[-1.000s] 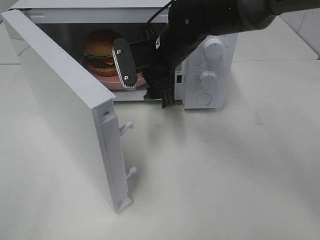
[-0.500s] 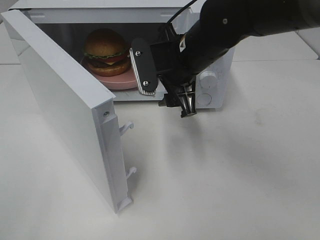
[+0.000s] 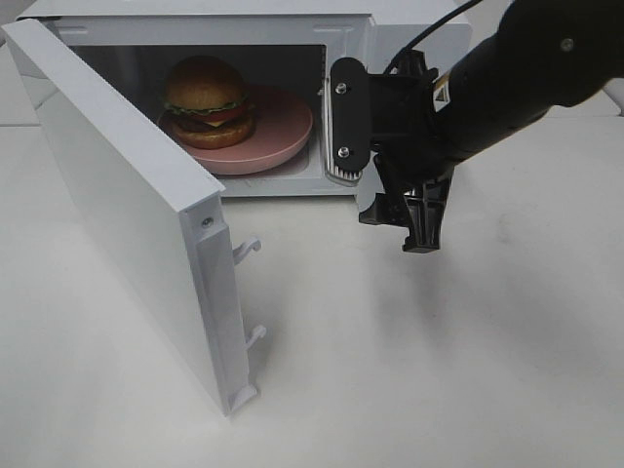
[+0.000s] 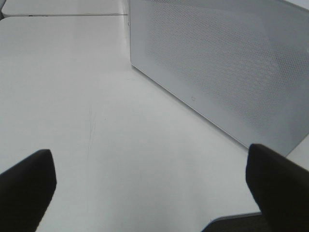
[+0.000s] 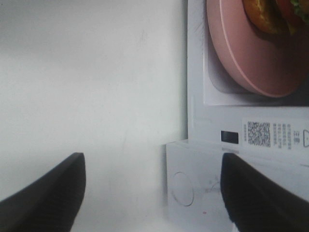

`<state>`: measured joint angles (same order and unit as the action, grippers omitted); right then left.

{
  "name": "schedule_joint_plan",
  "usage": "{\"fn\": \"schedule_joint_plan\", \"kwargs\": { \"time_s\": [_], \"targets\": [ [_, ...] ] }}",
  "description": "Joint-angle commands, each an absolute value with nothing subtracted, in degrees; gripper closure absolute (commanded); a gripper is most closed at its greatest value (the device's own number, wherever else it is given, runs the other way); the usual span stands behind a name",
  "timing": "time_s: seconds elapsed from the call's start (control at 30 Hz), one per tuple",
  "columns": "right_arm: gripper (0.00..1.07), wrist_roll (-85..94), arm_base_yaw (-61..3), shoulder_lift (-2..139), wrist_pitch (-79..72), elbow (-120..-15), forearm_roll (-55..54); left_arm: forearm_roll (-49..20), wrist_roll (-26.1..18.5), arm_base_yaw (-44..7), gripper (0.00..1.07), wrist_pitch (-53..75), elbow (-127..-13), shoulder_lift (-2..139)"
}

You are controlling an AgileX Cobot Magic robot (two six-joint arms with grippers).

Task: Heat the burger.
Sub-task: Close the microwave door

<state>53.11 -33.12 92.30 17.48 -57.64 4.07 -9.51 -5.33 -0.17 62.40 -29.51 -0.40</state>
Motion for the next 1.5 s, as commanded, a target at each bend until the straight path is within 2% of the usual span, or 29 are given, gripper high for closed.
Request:
{"fn": "schedule_joint_plan", "kwargs": {
  "time_s": [0.03, 0.5, 0.73, 0.97, 1.5],
  "targets": [
    [0.31, 48.9, -33.0, 89.6, 17.6, -55.6, 4.4, -9.7, -5.3, -0.5, 0.07, 61.5, -29.6, -1.1],
    [0.31, 17.9, -33.0, 76.2, 21.1, -44.1, 4.4, -9.7, -5.3, -0.5, 0.07, 61.5, -29.6, -1.1],
    [0.31, 1.8, -33.0, 69.6, 33.1, -40.7, 4.4, -9.7, -5.3, -0.5, 0.07, 61.5, -29.6, -1.1],
    [0.31, -3.0, -33.0, 64.2, 44.6, -40.7, 4.4, -9.7, -5.3, -0.5, 0.07, 61.5, -29.6, -1.1],
    [0.31, -5.4, -33.0, 48.6, 56.9, -40.7, 4.4, -9.7, -5.3, -0.5, 0.07, 61.5, -29.6, -1.1]
  ]
}}
